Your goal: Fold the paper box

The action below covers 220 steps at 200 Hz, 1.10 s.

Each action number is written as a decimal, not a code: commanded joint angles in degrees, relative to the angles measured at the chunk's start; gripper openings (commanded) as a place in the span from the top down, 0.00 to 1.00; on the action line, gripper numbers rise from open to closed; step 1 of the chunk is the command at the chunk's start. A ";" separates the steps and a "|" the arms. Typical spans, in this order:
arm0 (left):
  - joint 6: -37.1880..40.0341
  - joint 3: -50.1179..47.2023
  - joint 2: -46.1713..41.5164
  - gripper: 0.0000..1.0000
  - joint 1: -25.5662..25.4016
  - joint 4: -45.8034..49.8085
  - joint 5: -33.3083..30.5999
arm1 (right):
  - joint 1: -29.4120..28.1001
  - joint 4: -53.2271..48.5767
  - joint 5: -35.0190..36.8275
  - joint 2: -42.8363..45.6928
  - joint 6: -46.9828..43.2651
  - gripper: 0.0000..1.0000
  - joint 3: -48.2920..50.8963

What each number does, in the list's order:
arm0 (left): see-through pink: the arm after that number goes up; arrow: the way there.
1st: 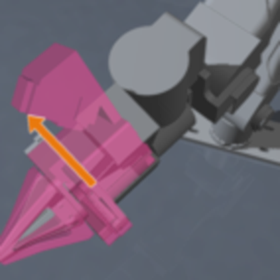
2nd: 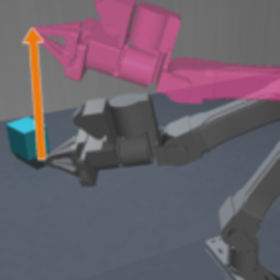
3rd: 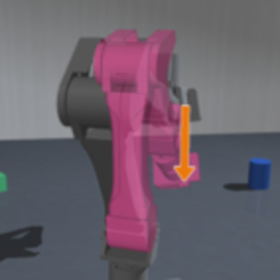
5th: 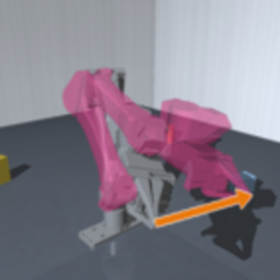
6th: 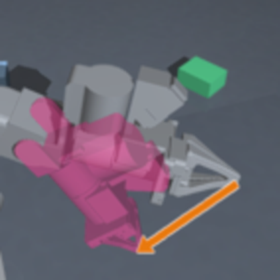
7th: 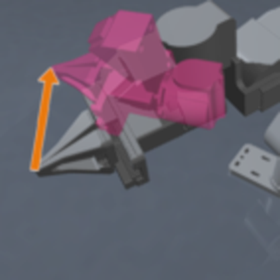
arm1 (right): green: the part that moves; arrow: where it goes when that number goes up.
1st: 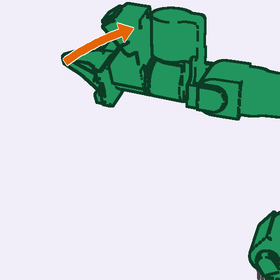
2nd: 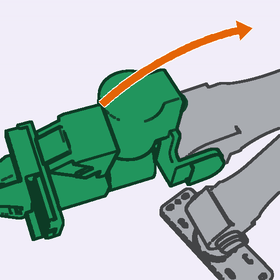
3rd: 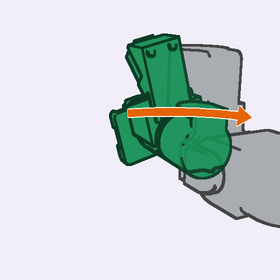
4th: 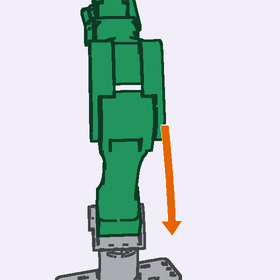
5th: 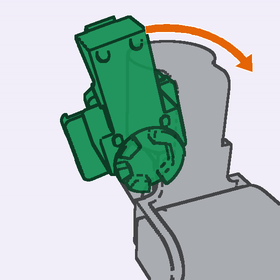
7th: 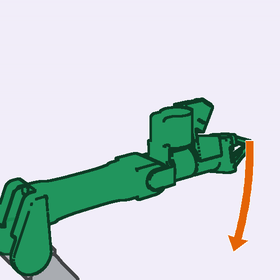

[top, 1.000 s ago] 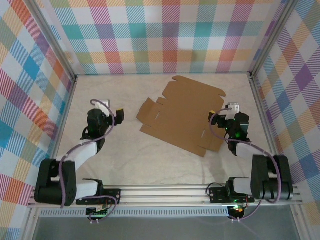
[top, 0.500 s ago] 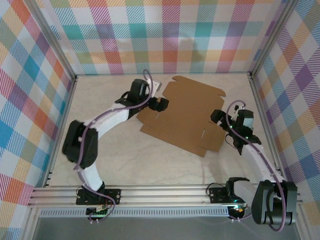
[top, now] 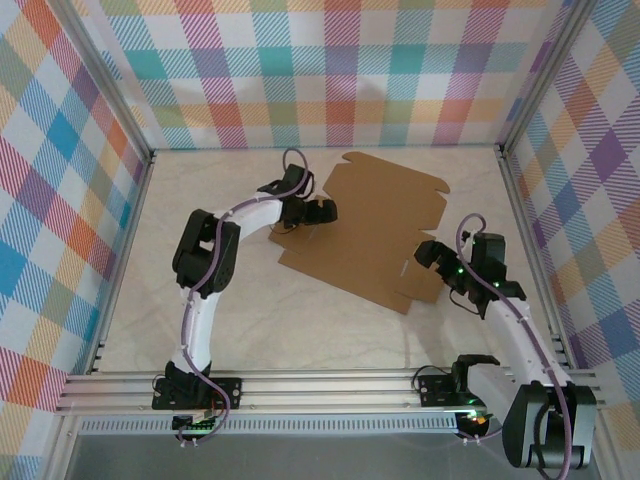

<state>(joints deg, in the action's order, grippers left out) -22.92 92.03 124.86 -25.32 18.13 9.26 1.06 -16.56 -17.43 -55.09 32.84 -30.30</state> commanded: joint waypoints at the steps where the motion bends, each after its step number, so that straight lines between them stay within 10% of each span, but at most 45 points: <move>1: -10.07 -6.64 -3.85 0.00 1.19 0.39 -4.96 | -0.86 -3.08 -8.62 -2.51 1.53 0.00 -2.17; 93: -27.99 -33.28 -21.85 0.01 2.73 -10.41 -4.91 | -27.54 10.95 -0.35 -19.14 15.51 0.00 -4.49; 150: -26.40 -44.04 -32.71 0.02 2.32 -7.74 -5.61 | -26.71 9.35 10.60 -29.17 12.65 0.00 -9.12; 220: -28.10 -52.81 -41.85 0.00 -9.48 -3.98 -4.42 | -20.48 6.60 5.90 -49.49 5.48 0.00 -28.23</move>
<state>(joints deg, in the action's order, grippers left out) -49.12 40.71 84.31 -28.86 10.00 3.84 -20.23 -6.52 -11.05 -97.25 42.33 -52.23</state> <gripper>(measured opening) 0.994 0.996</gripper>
